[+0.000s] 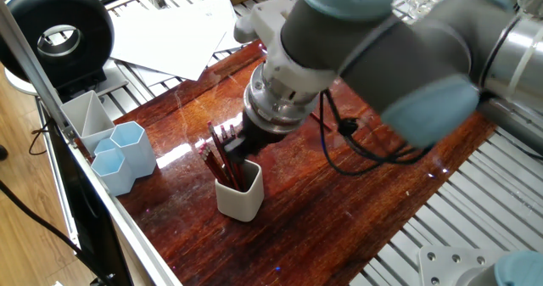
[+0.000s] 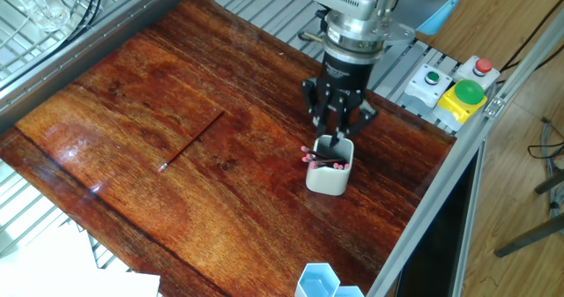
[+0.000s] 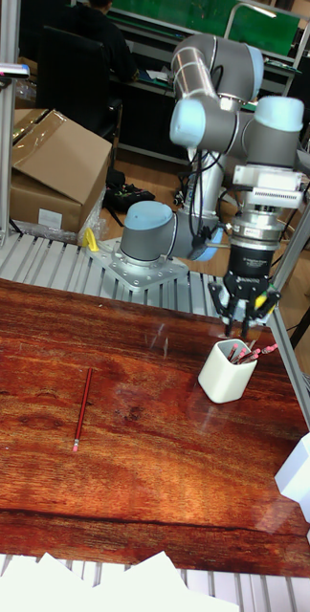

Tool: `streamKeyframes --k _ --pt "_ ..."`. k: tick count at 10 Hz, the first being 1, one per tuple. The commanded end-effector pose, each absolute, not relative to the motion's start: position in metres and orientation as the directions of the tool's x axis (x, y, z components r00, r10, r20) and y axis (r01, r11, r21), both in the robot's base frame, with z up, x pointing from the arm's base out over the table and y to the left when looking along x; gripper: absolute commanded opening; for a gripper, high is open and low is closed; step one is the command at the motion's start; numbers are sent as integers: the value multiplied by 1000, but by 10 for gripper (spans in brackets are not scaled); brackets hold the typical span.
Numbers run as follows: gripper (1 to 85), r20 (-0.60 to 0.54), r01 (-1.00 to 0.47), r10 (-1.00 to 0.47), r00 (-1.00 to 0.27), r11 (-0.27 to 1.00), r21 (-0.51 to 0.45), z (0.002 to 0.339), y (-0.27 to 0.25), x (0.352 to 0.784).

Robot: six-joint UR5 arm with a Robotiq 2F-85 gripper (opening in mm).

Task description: Put the pen into the pen holder

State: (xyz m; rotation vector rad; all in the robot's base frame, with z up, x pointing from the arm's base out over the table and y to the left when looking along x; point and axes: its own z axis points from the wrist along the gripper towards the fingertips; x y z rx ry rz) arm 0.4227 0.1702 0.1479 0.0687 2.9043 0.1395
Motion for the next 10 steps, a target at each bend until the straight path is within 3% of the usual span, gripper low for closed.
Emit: streamKeyframes --k 1,5,7,10 --pt "310 -82 11 16 -997 998 63 165 143 392" --pt "280 -62 -142 -144 -988 989 -42 143 69 433" --pt "263 -44 -211 -213 -976 977 -42 117 37 464" --pt "227 -45 -278 -285 -958 953 -121 67 4 501"
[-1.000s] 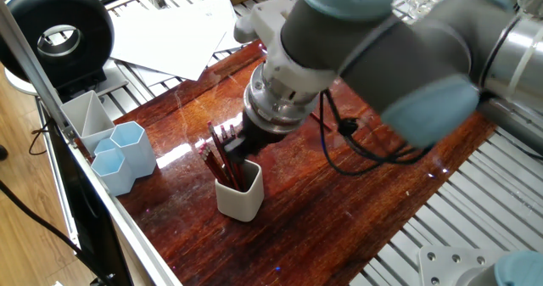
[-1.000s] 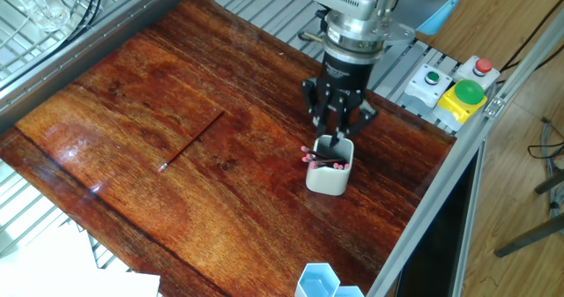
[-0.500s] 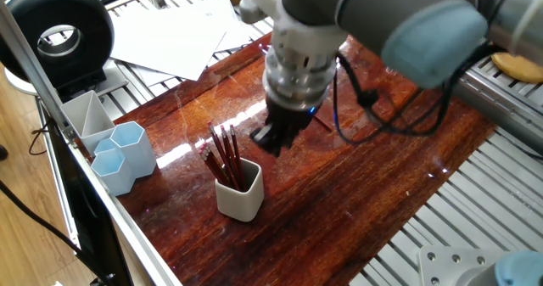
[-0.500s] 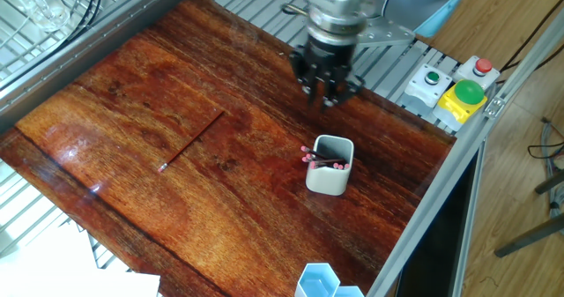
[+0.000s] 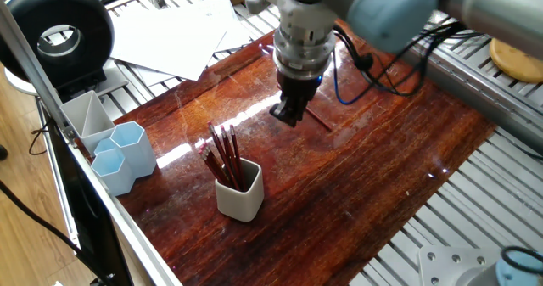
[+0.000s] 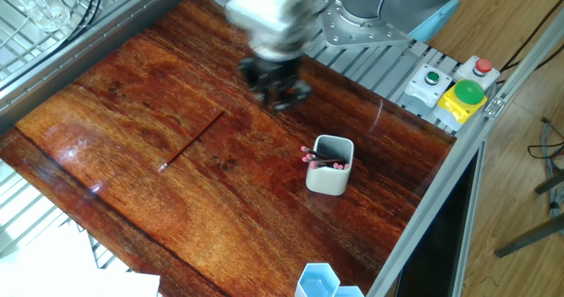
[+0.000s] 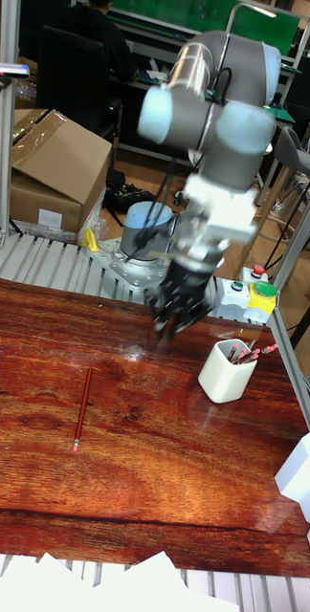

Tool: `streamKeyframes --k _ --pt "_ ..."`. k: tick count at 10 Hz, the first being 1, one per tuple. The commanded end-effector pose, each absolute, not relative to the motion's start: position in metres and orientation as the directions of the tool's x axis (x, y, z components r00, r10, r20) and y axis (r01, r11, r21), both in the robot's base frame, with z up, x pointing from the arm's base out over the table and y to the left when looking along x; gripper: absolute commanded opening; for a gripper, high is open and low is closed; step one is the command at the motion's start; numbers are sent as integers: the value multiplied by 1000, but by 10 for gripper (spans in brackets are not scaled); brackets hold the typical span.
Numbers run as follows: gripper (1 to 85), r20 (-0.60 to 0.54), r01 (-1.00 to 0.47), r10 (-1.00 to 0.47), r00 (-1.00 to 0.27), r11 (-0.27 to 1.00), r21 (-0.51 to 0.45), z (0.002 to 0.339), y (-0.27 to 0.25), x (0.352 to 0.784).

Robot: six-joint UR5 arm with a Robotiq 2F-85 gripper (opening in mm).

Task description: Put the pen into the pen holder

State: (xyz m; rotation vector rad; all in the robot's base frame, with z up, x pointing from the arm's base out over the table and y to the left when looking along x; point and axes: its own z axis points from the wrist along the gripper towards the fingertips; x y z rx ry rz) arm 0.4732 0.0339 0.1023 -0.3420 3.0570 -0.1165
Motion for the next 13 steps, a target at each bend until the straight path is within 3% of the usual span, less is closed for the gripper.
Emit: streamKeyframes --k 1,2,4,5,7,10,12,13 --pt "203 -45 -282 -290 -956 950 -134 57 0 506" --pt "183 -54 -273 -282 -958 953 -129 47 -1 509" --pt "10 -48 -194 -200 -979 976 -95 45 5 503" --pt "10 -32 -154 -156 -987 986 -62 44 12 497" --pt "10 -9 -10 -11 -1000 993 -115 45 -4 489" --pt "10 -84 64 50 -995 983 -172 48 -20 505" --pt "240 19 -144 -143 -990 983 -117 45 -9 492" --pt "347 22 -191 -190 -982 977 -96 41 -29 525"
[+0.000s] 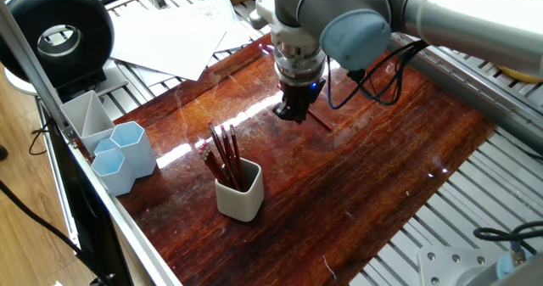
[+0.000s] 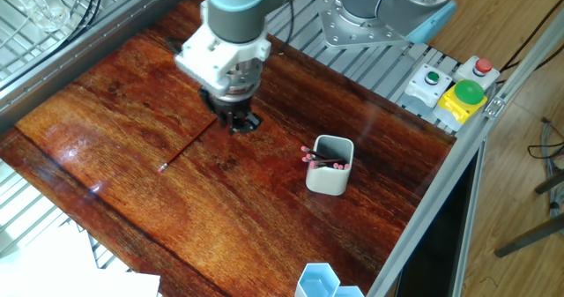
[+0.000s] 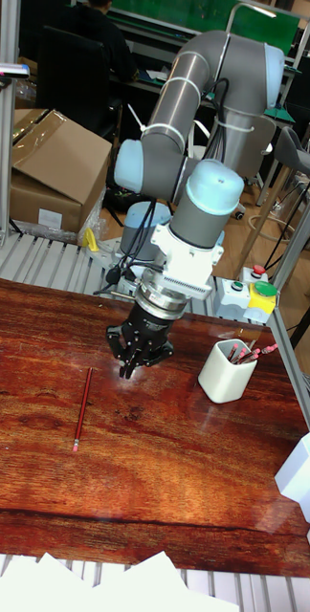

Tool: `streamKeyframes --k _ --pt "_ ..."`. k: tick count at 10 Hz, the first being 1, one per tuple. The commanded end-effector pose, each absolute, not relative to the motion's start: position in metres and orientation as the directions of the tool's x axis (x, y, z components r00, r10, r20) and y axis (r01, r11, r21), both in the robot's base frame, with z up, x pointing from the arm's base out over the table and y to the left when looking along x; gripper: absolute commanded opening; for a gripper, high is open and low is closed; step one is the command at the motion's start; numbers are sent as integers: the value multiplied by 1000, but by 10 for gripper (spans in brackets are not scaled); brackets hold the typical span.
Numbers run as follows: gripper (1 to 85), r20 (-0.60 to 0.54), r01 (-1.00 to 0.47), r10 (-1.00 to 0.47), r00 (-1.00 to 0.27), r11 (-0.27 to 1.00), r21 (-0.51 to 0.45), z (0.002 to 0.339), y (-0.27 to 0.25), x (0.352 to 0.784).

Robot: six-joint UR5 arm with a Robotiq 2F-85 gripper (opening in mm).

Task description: Put the pen into the pen holder

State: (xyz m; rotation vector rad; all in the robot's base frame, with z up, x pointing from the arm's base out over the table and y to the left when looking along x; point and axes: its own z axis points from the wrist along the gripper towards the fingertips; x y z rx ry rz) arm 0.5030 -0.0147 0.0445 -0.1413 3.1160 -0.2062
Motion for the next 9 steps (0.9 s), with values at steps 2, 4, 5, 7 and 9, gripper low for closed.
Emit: streamKeyframes --k 2,4,5,7,9 --pt "327 77 -185 -176 -981 974 -134 32 -65 540" --pt "317 85 -203 -191 -978 967 -155 26 -81 540" --pt "317 91 -184 -173 -981 972 -144 31 -75 535" --pt "253 102 -40 -29 -994 994 -104 30 -62 525" --pt "240 34 56 59 -998 996 -69 28 -51 541"
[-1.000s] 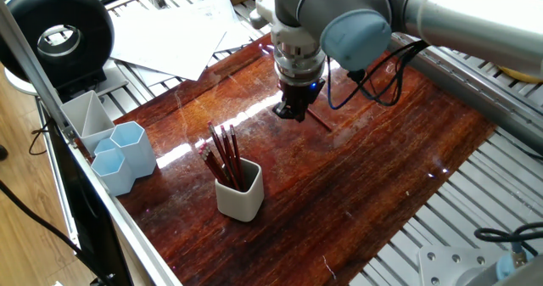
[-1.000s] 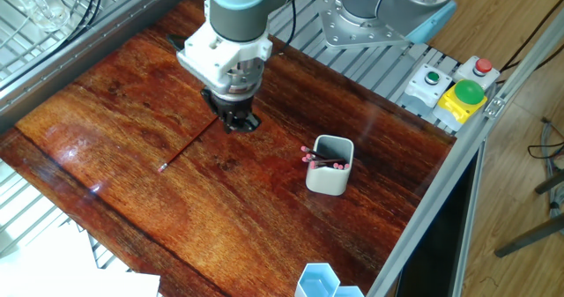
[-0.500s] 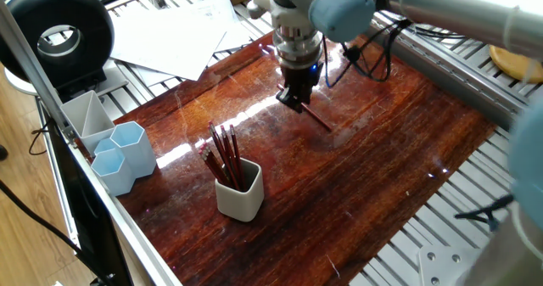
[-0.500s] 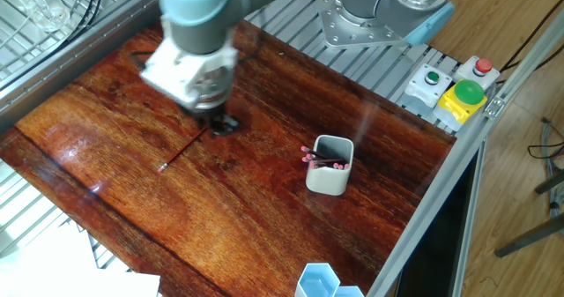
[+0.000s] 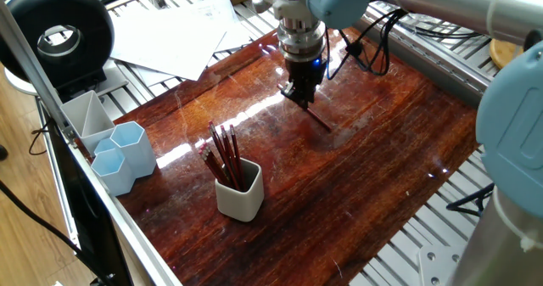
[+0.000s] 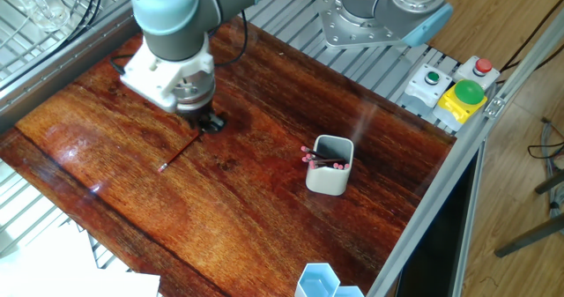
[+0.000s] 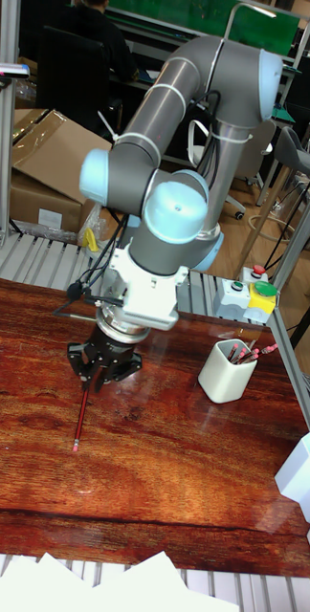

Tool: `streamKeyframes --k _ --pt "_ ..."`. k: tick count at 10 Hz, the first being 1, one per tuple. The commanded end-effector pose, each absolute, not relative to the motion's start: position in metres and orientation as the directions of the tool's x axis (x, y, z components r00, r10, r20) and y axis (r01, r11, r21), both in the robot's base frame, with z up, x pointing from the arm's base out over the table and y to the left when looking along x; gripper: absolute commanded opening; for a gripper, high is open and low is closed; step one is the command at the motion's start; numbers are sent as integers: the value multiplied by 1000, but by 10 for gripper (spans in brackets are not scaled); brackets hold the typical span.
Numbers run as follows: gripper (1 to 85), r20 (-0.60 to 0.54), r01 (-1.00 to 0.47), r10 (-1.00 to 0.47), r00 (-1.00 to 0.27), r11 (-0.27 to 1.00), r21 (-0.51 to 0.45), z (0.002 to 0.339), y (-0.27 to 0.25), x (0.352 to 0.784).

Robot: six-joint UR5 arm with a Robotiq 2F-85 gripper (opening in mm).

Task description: Put the pen into the pen holder

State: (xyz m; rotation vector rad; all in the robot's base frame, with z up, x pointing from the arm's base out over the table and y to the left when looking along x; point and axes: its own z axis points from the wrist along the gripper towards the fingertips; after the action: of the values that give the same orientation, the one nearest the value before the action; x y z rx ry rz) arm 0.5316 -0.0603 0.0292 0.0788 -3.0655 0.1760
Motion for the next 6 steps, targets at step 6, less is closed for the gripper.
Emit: streamKeyframes --k 6 --pt "343 123 -47 -39 -992 997 -62 21 -59 539"
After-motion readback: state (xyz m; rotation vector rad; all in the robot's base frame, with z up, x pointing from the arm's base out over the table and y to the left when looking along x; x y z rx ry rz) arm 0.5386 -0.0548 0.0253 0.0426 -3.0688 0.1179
